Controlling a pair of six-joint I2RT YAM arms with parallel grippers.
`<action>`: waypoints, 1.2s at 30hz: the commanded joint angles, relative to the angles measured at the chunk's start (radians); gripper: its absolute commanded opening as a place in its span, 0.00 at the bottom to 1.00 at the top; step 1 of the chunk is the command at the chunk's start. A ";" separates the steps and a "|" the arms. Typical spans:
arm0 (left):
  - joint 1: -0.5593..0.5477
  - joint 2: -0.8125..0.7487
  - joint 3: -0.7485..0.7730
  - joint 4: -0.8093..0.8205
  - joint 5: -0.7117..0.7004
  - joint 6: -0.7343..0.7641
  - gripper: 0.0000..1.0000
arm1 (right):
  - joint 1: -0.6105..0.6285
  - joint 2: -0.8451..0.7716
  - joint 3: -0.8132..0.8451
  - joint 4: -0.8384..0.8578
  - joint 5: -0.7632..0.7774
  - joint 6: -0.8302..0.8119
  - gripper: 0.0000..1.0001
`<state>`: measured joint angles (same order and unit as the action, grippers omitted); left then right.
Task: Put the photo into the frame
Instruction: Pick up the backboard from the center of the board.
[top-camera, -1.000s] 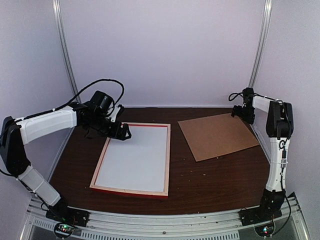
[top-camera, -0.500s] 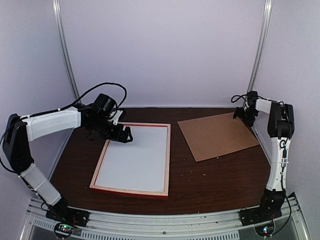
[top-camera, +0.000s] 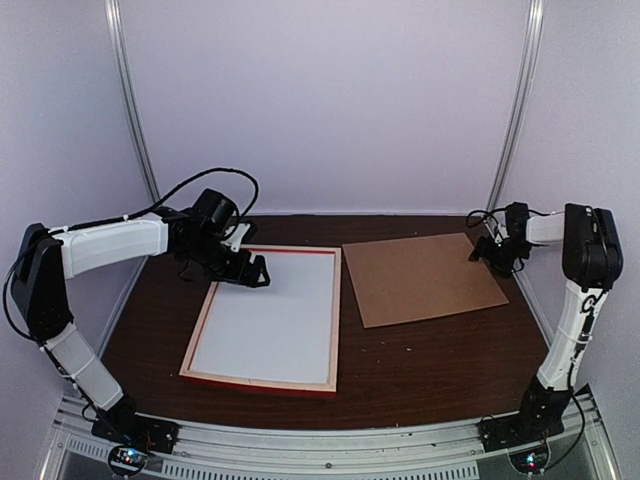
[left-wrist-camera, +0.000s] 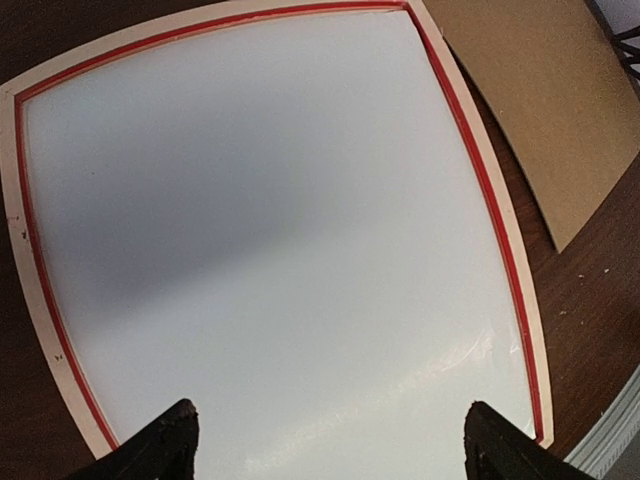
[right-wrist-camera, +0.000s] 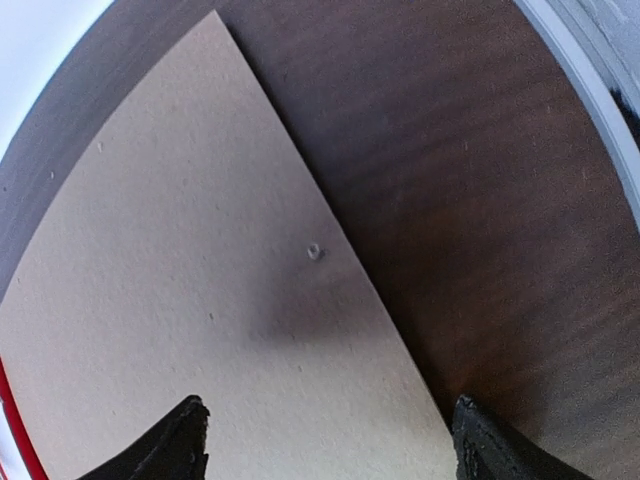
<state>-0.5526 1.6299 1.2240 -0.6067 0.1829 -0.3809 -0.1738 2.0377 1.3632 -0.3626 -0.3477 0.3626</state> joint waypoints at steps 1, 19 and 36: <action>-0.016 0.014 0.039 0.019 0.018 0.004 0.93 | 0.005 -0.066 -0.185 -0.025 -0.053 0.013 0.84; -0.038 0.049 0.061 0.019 0.041 0.005 0.93 | -0.027 -0.345 -0.465 -0.124 0.000 -0.012 0.85; -0.038 0.059 0.068 0.018 0.052 0.003 0.93 | -0.058 -0.390 -0.607 -0.056 -0.231 0.000 0.74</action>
<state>-0.5865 1.6794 1.2552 -0.6048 0.2226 -0.3805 -0.2321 1.6146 0.8249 -0.3561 -0.4587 0.3405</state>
